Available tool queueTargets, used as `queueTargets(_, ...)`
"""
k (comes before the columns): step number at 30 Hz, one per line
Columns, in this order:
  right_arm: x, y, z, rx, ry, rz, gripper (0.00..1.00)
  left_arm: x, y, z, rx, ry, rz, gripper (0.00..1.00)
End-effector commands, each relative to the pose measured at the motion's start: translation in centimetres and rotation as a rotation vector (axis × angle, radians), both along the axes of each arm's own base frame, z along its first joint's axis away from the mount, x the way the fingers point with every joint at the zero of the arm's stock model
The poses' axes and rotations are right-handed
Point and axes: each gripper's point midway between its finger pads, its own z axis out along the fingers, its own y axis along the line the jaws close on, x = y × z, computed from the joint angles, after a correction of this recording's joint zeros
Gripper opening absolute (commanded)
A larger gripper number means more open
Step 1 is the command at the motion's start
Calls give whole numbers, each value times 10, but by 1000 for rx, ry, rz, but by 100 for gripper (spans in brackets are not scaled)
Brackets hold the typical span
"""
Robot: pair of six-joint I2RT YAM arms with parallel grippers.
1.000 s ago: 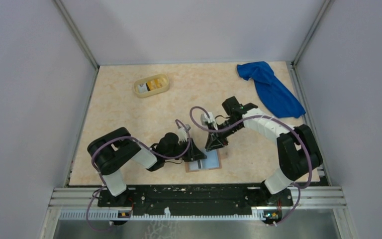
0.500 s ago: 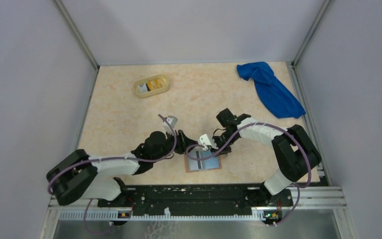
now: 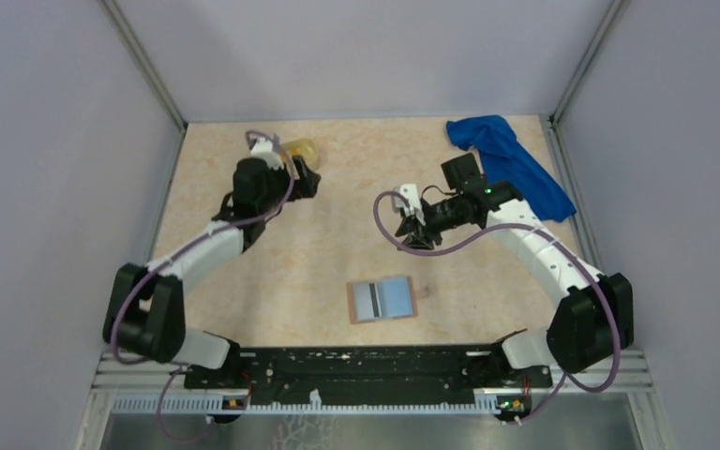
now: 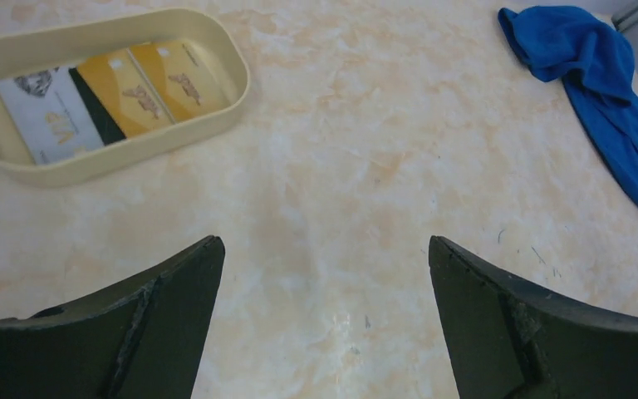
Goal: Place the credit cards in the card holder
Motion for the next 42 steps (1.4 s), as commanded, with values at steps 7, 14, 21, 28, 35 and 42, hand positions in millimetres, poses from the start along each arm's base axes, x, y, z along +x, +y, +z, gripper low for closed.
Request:
queueTargets(7,20,0,52,94,250,-148,35,114,27,-43,308,299,16,73)
queueTargets(14,27,0,25,99,295,-186,36,155,63,-78,106,354,77,71)
queueTargets(21,29,-4,7,69,281,-203,36,178,66,-82,-162,318,28,69)
queueTargets(28,29,-6,-1,54,271,-201,36,182,56,-89,-265,338,-1,64)
queueTargets(35,28,-6,-6,48,279,-191,36,192,54,-108,-320,421,44,61)
queueTargets(42,28,-6,-10,42,289,-191,36,190,51,-114,-339,459,74,59)
